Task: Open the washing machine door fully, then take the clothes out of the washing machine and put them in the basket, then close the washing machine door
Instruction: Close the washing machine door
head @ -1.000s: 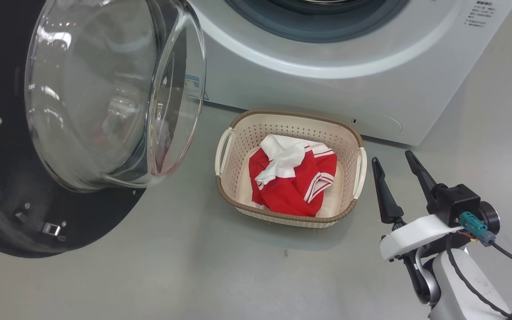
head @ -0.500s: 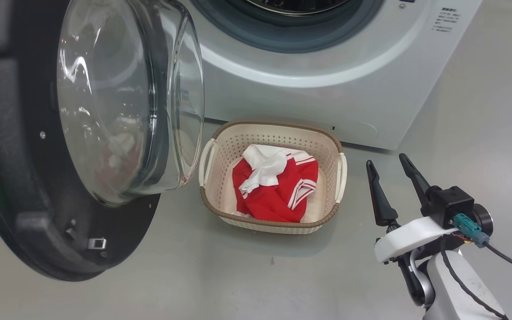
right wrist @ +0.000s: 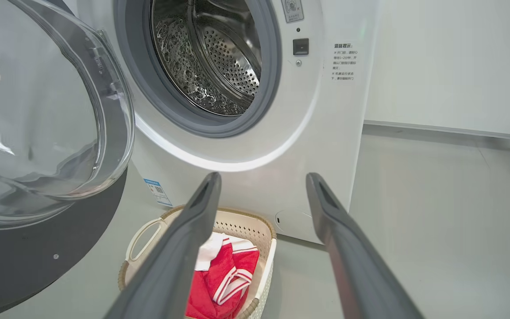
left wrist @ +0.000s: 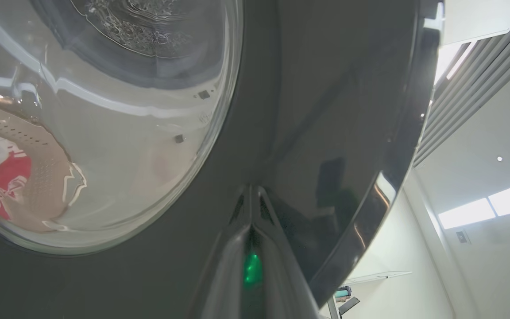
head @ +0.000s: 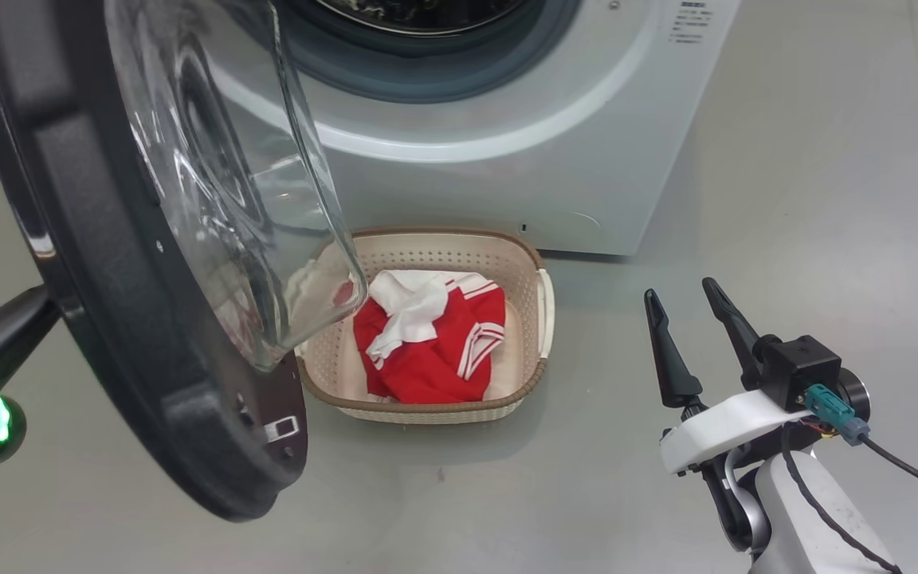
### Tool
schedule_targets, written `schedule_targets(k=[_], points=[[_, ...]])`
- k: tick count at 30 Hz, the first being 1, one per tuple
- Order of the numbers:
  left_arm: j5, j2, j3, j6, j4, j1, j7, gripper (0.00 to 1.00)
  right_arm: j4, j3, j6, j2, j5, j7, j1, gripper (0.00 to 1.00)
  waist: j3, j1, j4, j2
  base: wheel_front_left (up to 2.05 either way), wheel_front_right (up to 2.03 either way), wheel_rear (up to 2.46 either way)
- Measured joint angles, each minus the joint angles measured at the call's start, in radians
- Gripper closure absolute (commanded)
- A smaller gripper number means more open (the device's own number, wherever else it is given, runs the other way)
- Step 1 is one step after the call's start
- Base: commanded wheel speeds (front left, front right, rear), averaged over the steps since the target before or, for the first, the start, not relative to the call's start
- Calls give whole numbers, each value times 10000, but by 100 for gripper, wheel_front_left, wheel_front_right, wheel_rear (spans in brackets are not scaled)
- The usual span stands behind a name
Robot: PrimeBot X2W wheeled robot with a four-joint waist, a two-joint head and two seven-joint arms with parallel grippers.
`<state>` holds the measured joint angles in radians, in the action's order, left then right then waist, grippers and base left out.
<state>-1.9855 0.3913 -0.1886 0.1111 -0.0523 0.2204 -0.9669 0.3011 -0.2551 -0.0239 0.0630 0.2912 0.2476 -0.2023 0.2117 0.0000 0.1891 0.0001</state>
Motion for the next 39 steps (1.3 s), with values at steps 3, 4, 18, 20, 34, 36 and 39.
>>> schedule_targets(k=[3, 4, 18, 20, 34, 36, 39], points=[[-58, -54, 81, 0, -240, -3, -75, 100, -50, -31, 0, -6, 6, 0, -12, 0, 43, 0, -288, 0, 0, 0, 0], [-100, -63, 117, 0, -318, -3, -96, 100, -67, -46, 0, -8, 8, 0, -25, 0, 64, 0, -385, 0, 0, 0, 0], [-313, -146, 468, -238, -1218, 126, -188, 100, -412, -211, 2, -35, 169, 48, -435, 0, 508, 0, -1826, 0, 0, 0, 0], [-313, -146, 491, -326, -1298, 276, -186, 100, -472, -238, 4, -36, 192, 48, -462, 0, 589, 0, -2049, 0, 0, 0, 0], [-297, -130, 951, -1001, -1547, 1527, -71, 100, -917, -606, 13, -54, 627, 50, -913, 0, 1278, 0, -3556, 0, 0, 0, 0], [-291, -127, 984, -1158, -1507, 1772, -35, 100, -991, -706, 13, -52, 704, 54, -999, 0, 1385, 0, -3738, 0, 0, 0, 0], [-267, -117, 1005, -1352, -1427, 2080, 98, 100, -1072, -842, 15, -56, 788, 56, -1042, 0, 1538, 0, -3994, 0, 0, 0, 0]])
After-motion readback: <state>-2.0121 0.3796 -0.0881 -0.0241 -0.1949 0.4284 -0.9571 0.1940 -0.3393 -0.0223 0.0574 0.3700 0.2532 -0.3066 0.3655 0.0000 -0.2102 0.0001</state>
